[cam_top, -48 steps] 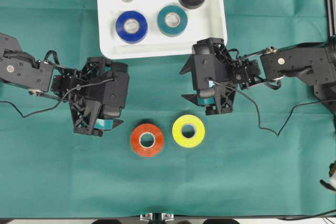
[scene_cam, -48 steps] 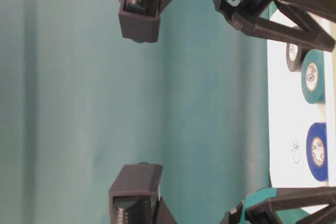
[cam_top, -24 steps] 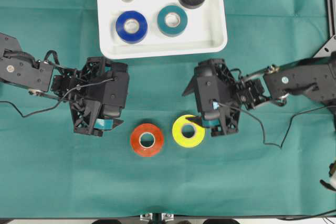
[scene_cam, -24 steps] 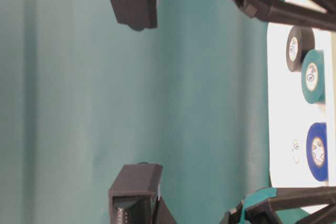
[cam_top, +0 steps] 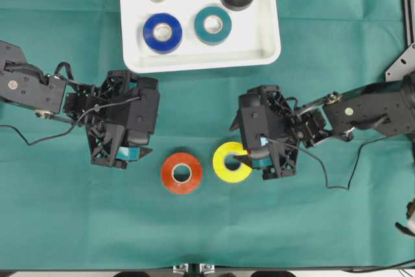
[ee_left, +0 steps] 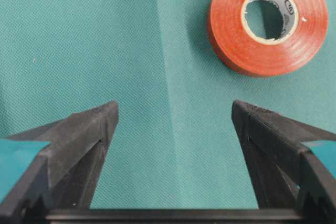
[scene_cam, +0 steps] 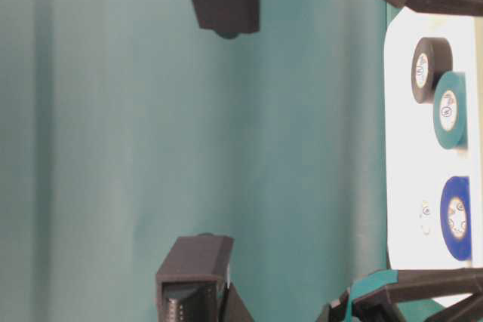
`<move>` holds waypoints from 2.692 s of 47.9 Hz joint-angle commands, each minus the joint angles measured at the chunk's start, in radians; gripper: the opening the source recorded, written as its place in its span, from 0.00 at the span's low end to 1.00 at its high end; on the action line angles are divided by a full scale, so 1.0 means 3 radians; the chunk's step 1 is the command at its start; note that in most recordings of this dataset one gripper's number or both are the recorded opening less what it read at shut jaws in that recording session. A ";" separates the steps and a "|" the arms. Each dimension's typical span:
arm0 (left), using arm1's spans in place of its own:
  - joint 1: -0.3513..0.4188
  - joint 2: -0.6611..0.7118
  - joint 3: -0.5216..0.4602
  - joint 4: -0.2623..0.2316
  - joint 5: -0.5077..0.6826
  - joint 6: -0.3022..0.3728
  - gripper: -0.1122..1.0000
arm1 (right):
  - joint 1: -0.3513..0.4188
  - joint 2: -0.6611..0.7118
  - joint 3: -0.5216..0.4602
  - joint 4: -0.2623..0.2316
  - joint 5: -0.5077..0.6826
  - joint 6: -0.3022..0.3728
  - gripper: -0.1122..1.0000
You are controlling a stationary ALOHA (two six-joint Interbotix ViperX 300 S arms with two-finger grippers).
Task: Put the tape alternately from left to right into the white case.
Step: 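Move the right gripper over the yellow tape roll and lower, then close the right gripper on the yellow tape roll's rim, then lift the yellow roll and carry it into the tray's right side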
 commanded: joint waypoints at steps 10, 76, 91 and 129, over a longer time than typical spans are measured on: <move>-0.0010 -0.0036 -0.0041 -0.0005 -0.0026 -0.0005 0.53 | 0.0020 0.0164 -0.0102 0.0005 -0.0026 0.0056 0.78; -0.0010 -0.0036 -0.0026 -0.0005 -0.0026 -0.0005 0.54 | -0.0061 -0.0317 -0.0179 -0.0026 0.0337 0.0015 0.35; -0.0010 -0.0036 -0.0031 -0.0005 -0.0031 -0.0005 0.53 | -0.0184 -0.0399 -0.0220 -0.0189 0.0435 0.0015 0.35; -0.0010 -0.0041 -0.0041 -0.0005 -0.0026 -0.0005 0.53 | -0.1258 -0.0399 -0.0256 -0.0608 0.0435 0.0005 0.35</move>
